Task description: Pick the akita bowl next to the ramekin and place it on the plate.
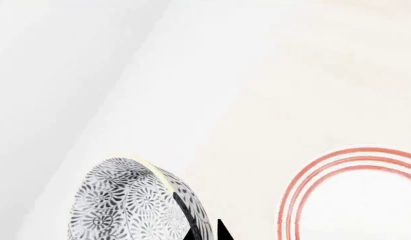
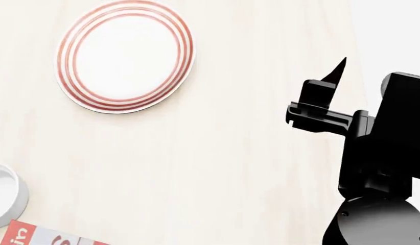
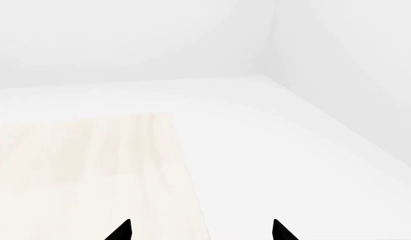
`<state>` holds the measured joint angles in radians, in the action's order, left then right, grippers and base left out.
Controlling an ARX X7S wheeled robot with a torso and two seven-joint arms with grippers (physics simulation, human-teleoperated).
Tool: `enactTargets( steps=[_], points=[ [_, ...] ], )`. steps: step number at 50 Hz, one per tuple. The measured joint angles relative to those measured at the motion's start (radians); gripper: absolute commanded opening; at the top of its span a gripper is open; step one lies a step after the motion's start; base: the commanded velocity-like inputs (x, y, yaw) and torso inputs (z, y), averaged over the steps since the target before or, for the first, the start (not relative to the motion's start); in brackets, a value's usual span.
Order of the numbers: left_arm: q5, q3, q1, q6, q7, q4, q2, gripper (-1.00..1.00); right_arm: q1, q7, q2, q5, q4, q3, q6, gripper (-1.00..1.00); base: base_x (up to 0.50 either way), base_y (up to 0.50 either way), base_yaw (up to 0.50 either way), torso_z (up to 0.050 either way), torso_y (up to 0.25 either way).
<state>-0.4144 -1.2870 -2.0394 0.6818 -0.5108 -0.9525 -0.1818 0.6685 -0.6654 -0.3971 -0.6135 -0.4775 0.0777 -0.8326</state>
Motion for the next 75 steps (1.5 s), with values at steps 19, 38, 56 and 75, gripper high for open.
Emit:
enactTargets(
  steps=[19, 38, 56, 75],
  points=[
    [0.108, -0.195, -0.024, -0.197, -0.315, -0.008, 0.054, -1.00, 0.003, -0.005, -0.002, -0.008, 0.000, 0.000, -0.002, 1.00, 0.00, 0.00, 0.00, 0.000, 0.000],
    [0.119, -0.258, -0.026, -0.187, -0.436, 0.178, 0.011, -1.00, 0.002, -0.008, -0.004, -0.011, 0.001, 0.003, 0.002, 1.00, 0.00, 0.00, 0.00, 0.000, 0.000],
    [0.118, -0.281, -0.002, -0.150, -0.456, 0.288, -0.017, -1.00, 0.002, -0.011, -0.007, -0.016, 0.003, 0.004, 0.005, 1.00, 0.00, 0.00, 0.00, 0.000, 0.000],
    [0.114, -0.296, 0.031, -0.094, -0.447, 0.367, -0.048, -1.00, 0.003, -0.015, -0.009, -0.021, 0.004, 0.005, 0.006, 1.00, 0.00, 0.00, 0.00, 0.000, 0.001]
  ],
)
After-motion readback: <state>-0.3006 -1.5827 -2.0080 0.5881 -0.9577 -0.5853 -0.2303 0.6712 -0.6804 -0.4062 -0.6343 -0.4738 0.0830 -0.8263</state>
